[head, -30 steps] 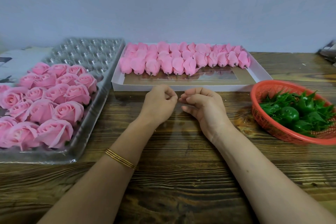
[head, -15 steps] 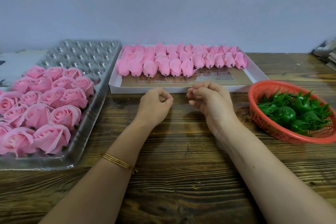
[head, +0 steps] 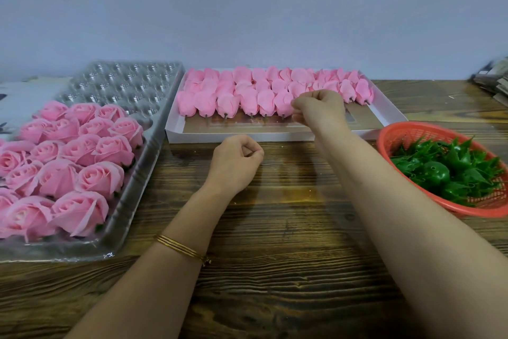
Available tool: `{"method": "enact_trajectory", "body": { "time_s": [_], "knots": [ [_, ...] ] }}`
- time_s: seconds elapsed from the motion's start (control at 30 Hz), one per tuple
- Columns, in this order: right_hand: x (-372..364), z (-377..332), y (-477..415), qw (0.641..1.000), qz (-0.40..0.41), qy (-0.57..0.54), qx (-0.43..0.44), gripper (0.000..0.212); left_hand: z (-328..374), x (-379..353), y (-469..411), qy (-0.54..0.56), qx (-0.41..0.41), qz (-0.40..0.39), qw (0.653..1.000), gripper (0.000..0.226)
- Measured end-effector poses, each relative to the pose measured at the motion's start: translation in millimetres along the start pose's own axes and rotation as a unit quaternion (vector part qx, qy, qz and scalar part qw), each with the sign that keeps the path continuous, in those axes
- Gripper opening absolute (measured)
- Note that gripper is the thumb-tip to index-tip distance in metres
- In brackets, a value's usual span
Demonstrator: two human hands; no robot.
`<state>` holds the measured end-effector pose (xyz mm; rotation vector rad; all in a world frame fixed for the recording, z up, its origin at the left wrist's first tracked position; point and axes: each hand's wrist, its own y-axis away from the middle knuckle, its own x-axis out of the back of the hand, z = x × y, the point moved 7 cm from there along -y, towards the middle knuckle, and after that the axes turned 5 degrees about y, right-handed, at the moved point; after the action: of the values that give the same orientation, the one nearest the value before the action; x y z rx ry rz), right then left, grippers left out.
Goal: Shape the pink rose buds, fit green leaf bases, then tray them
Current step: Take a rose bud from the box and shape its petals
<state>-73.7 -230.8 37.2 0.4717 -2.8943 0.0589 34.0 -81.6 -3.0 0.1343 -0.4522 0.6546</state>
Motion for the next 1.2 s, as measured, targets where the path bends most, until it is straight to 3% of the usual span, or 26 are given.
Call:
{"method": "enact_trajectory", "body": {
  "time_s": [0.17,0.43,0.57,0.67,0.77,0.83,0.93,1.03,1.2],
  "knots": [
    [-3,2,-30,0.996,0.015,0.084,-0.017,0.009,0,3,-2,0.035,-0.005,0.006,0.999,0.02],
    [-15,24,-60,0.98,-0.026,0.167,-0.11,0.064,-2,2,-4,0.04,-0.008,0.004,0.999,0.019],
    [-22,25,-65,0.971,-0.043,0.197,-0.132,0.073,-1,1,-4,0.032,-0.012,0.003,0.999,0.02],
    [-27,23,-70,0.965,-0.044,0.228,-0.123,0.07,0,0,-3,0.03,-0.016,0.005,0.999,0.019],
    [-34,18,-72,0.959,-0.046,0.266,-0.089,0.039,-1,1,-2,0.035,-0.013,0.007,0.999,0.019],
    [-38,15,-72,0.954,-0.058,0.284,-0.077,0.03,0,1,-2,0.036,-0.011,0.006,0.999,0.019],
    [-47,22,-77,0.968,-0.097,0.209,-0.1,0.02,1,2,-1,0.033,-0.01,0.007,0.999,0.019],
    [-45,25,-80,0.967,-0.093,0.216,-0.1,0.02,4,2,0,0.031,-0.011,0.003,0.999,0.017],
    [-42,6,-66,0.933,-0.043,0.35,-0.064,0.026,8,2,3,0.027,-0.013,-0.007,1.0,0.007]
  ]
}}
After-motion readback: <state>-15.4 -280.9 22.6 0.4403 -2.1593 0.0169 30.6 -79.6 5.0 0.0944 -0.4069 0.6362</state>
